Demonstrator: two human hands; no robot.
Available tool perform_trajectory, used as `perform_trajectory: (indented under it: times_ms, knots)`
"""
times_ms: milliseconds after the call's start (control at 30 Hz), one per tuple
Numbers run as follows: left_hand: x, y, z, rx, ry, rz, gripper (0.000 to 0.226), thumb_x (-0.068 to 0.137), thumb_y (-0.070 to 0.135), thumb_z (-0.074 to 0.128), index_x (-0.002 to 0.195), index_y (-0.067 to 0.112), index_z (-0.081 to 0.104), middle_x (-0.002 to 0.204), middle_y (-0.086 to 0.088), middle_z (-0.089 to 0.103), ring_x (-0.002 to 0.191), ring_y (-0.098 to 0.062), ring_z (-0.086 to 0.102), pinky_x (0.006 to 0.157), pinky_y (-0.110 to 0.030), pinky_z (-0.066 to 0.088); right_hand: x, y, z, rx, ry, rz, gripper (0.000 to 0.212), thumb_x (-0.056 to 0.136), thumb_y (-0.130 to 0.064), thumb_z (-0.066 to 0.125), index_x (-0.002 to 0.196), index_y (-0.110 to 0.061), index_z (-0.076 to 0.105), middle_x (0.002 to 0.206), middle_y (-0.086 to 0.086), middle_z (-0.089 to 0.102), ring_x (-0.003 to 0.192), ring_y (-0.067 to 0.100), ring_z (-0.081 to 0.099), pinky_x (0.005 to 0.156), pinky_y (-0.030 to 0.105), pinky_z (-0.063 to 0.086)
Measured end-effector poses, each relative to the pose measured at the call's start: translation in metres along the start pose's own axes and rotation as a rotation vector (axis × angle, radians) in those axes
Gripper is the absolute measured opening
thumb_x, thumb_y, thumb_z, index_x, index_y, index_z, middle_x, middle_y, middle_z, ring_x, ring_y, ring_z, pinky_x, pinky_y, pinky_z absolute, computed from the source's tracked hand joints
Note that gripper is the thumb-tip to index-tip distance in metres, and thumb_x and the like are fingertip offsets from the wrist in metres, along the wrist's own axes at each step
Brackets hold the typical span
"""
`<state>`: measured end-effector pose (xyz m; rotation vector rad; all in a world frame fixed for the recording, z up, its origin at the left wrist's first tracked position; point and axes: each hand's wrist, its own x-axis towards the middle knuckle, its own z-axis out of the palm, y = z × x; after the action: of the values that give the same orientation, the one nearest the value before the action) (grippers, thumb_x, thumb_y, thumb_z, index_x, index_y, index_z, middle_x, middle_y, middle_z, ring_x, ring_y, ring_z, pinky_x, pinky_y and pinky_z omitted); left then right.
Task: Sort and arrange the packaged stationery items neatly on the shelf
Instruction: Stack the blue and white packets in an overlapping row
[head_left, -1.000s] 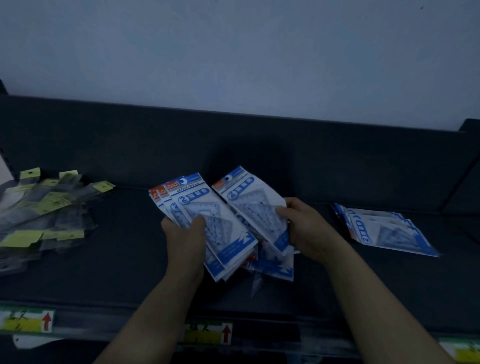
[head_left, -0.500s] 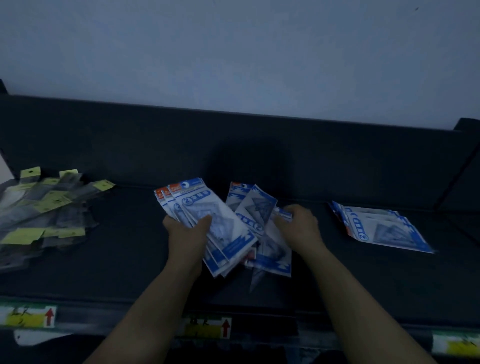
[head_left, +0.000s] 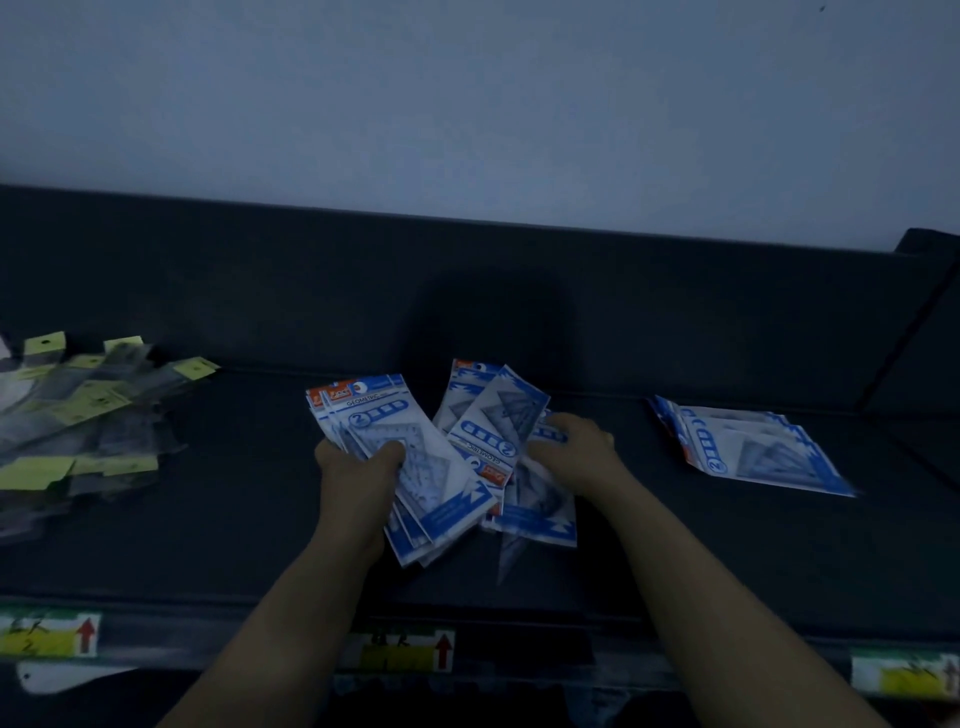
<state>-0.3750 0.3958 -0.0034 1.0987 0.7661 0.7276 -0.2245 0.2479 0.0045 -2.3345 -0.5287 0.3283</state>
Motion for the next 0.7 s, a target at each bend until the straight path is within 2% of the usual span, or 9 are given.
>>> perform_trajectory:
  times_ms: [133, 233, 267, 333, 433, 500, 567, 633, 700]
  knots:
    - [-0.003, 0.001, -0.005, -0.026, 0.053, 0.041, 0.042, 0.091, 0.004, 0.058, 0.123, 0.018, 0.034, 0.093, -0.001, 0.051, 0.078, -0.018, 0.057, 0.059, -0.030, 0.047, 0.003, -0.010, 0.007, -0.072, -0.066, -0.200, 0.054, 0.084, -0.032, 0.064, 0.135, -0.024, 0.050, 0.137, 0.002, 0.048, 0.128, 0.025, 0.042, 0.108, 0.042, 0.037]
    - [-0.003, 0.004, -0.010, -0.085, 0.106, 0.039, 0.047, 0.091, 0.005, 0.059, 0.127, 0.020, 0.033, 0.095, 0.000, 0.051, 0.089, -0.025, 0.060, 0.074, -0.044, 0.054, -0.001, -0.018, 0.006, -0.129, -0.135, -0.304, 0.037, 0.092, -0.022, 0.060, 0.124, -0.004, 0.058, 0.129, 0.009, 0.054, 0.116, 0.021, 0.051, 0.101, 0.036, 0.041]
    - [-0.003, 0.005, -0.011, -0.109, 0.123, 0.030, 0.047, 0.090, 0.005, 0.059, 0.127, 0.020, 0.033, 0.095, -0.001, 0.052, 0.091, -0.027, 0.060, 0.076, -0.046, 0.054, -0.003, -0.019, 0.005, -0.166, -0.118, -0.336, 0.035, 0.093, -0.026, 0.059, 0.120, -0.004, 0.061, 0.123, 0.009, 0.056, 0.113, 0.020, 0.052, 0.098, 0.035, 0.042]
    - [-0.004, 0.006, -0.013, -0.127, 0.146, 0.030, 0.044, 0.091, 0.005, 0.058, 0.124, 0.020, 0.034, 0.095, -0.003, 0.052, 0.088, -0.026, 0.060, 0.069, -0.040, 0.053, -0.005, -0.021, 0.005, -0.318, -0.060, -0.394, 0.037, 0.093, -0.038, 0.056, 0.116, -0.011, 0.065, 0.113, 0.006, 0.056, 0.108, 0.018, 0.051, 0.095, 0.033, 0.041]
    - [-0.005, 0.006, -0.013, -0.123, 0.155, 0.058, 0.039, 0.092, 0.006, 0.057, 0.118, 0.021, 0.033, 0.093, -0.002, 0.052, 0.083, -0.023, 0.059, 0.062, -0.033, 0.050, 0.005, -0.019, 0.007, -0.370, -0.124, -0.389, 0.033, 0.091, -0.041, 0.056, 0.119, -0.024, 0.062, 0.103, -0.002, 0.055, 0.104, 0.016, 0.053, 0.091, 0.029, 0.041]
    - [-0.006, 0.006, -0.013, -0.118, 0.159, 0.072, 0.040, 0.092, 0.006, 0.057, 0.121, 0.020, 0.034, 0.093, -0.001, 0.052, 0.080, -0.020, 0.059, 0.060, -0.031, 0.049, 0.017, -0.017, 0.006, -0.330, -0.120, -0.386, 0.034, 0.087, -0.033, 0.061, 0.122, -0.030, 0.060, 0.123, 0.000, 0.051, 0.121, 0.020, 0.043, 0.099, 0.032, 0.039]
    - [-0.006, 0.006, -0.013, -0.106, 0.164, 0.076, 0.043, 0.092, 0.006, 0.057, 0.127, 0.017, 0.034, 0.093, 0.000, 0.051, 0.080, -0.019, 0.058, 0.060, -0.031, 0.048, 0.027, -0.016, 0.003, -0.312, -0.145, -0.404, 0.047, 0.085, -0.026, 0.065, 0.131, -0.029, 0.053, 0.151, 0.000, 0.027, 0.141, 0.021, 0.020, 0.114, 0.038, 0.025]
    - [-0.006, 0.006, -0.013, -0.105, 0.164, 0.070, 0.047, 0.092, 0.007, 0.058, 0.131, 0.016, 0.034, 0.094, 0.000, 0.052, 0.082, -0.020, 0.058, 0.063, -0.033, 0.049, 0.034, -0.019, 0.002, -0.264, -0.260, -0.391, 0.068, 0.085, -0.020, 0.065, 0.145, -0.026, 0.034, 0.159, -0.003, 0.009, 0.146, 0.015, 0.007, 0.119, 0.035, 0.016]
    - [-0.006, 0.006, -0.013, -0.109, 0.160, 0.063, 0.048, 0.091, 0.007, 0.058, 0.132, 0.016, 0.034, 0.094, 0.000, 0.053, 0.083, -0.021, 0.059, 0.064, -0.034, 0.050, 0.041, -0.023, 0.006, -0.243, -0.342, -0.367, 0.078, 0.085, -0.022, 0.065, 0.149, -0.029, 0.023, 0.160, -0.005, 0.007, 0.147, 0.013, 0.005, 0.119, 0.035, 0.014]
